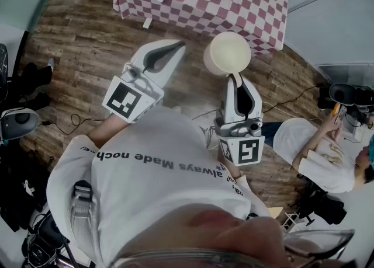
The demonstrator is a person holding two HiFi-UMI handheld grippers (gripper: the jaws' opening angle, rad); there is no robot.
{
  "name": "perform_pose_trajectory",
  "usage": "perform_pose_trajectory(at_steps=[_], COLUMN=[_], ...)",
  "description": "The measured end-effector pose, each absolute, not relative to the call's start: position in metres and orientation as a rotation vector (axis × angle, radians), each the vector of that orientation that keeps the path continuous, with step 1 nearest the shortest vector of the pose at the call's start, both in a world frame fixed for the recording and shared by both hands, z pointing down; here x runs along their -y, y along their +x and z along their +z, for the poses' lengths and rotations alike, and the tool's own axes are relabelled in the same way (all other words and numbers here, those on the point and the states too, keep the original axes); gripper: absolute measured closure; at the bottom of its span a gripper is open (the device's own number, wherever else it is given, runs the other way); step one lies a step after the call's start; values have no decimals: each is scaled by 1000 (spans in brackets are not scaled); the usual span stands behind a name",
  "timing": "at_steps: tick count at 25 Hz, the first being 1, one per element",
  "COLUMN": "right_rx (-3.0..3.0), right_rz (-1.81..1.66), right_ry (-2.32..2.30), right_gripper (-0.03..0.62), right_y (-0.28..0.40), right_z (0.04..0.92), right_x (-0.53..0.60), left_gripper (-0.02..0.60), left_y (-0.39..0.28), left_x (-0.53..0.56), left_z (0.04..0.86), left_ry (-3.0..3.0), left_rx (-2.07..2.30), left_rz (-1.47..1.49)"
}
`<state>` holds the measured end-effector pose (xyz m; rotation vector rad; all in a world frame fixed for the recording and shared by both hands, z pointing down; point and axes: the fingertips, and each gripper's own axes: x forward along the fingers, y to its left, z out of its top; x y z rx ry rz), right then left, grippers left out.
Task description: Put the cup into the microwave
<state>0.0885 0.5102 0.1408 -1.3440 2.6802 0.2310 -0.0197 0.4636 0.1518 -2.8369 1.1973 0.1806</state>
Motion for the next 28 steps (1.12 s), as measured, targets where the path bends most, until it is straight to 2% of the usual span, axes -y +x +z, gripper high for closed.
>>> perform_pose_trajectory(at_steps=[16,28], right_rx=[-2682,-2670], right_rz=[203,216], right_ry=[-1342,-1393], right_gripper=[556,556], right_y=[58,7], right_z=[145,151], right_x=[-508,-504], left_gripper=[578,578], left_y=[-49,-104], left_x=[-460,-458], left_z=[160,170], left_ry=[-2868,-2888], left_rx=[-1191,-1164], left_rz=[182,179])
